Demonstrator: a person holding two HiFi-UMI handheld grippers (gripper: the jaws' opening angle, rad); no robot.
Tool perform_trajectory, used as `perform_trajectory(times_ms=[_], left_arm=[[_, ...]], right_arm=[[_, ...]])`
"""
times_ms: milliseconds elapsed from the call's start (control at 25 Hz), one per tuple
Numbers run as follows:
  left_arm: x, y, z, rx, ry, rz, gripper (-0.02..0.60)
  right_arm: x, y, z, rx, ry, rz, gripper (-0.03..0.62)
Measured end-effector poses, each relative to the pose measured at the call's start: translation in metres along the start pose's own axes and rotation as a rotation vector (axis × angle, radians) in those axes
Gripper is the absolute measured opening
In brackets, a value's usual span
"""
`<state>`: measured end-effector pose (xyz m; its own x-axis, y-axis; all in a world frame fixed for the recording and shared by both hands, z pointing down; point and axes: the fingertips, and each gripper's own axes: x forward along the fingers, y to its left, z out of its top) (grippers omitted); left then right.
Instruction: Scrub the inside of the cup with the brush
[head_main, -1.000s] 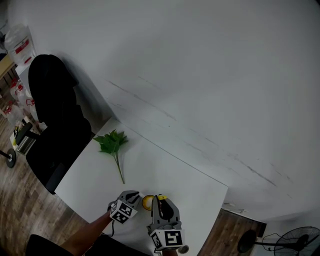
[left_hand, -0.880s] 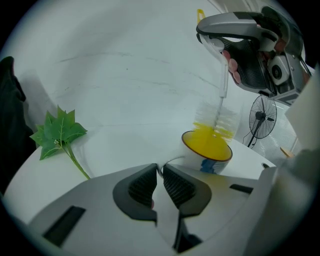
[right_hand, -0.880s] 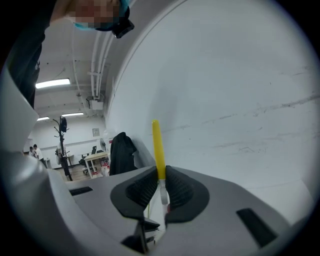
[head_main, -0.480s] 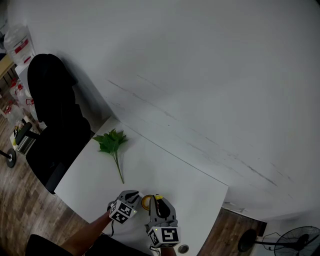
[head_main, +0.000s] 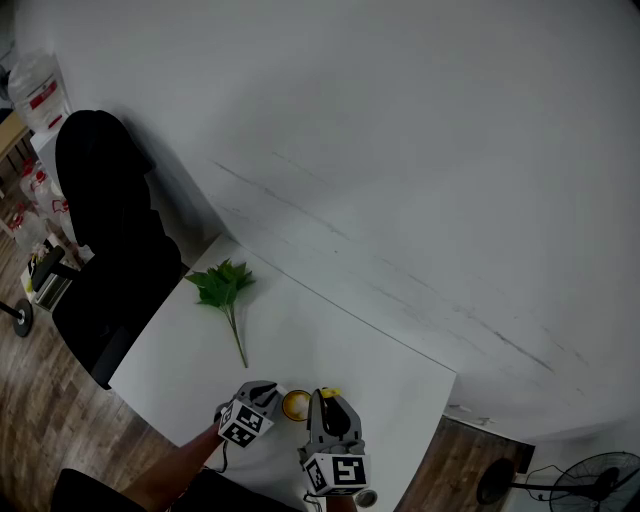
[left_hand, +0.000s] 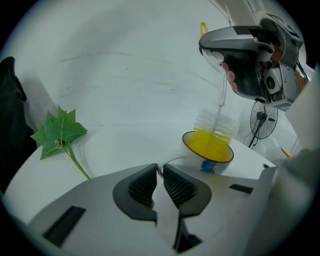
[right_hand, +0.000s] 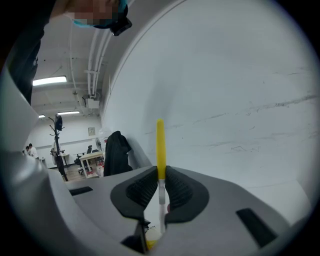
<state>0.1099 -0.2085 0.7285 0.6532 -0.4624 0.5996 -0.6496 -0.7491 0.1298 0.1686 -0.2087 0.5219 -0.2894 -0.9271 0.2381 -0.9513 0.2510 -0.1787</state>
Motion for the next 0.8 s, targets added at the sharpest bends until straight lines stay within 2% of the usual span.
perform_trajectory(times_ms=[440, 680, 800], left_arm=[[0.000, 0.000, 0.000, 0.000, -0.001, 0.002, 0.057], [0.000, -0.001, 0.000, -0.002, 0.000, 0.006, 0.057], [0.001, -0.001, 0.000, -0.002, 0.000, 0.007, 0.057]], right_arm=[[-0.034, -0.004, 0.022, 0.013, -0.084, -0.017, 0.063], [-0.044, 0.014, 0.012, 0.039, -0.088, 0.002, 0.063], [-0.047, 0.018, -0.008, 0.025, -0.032, 0.010, 0.064]])
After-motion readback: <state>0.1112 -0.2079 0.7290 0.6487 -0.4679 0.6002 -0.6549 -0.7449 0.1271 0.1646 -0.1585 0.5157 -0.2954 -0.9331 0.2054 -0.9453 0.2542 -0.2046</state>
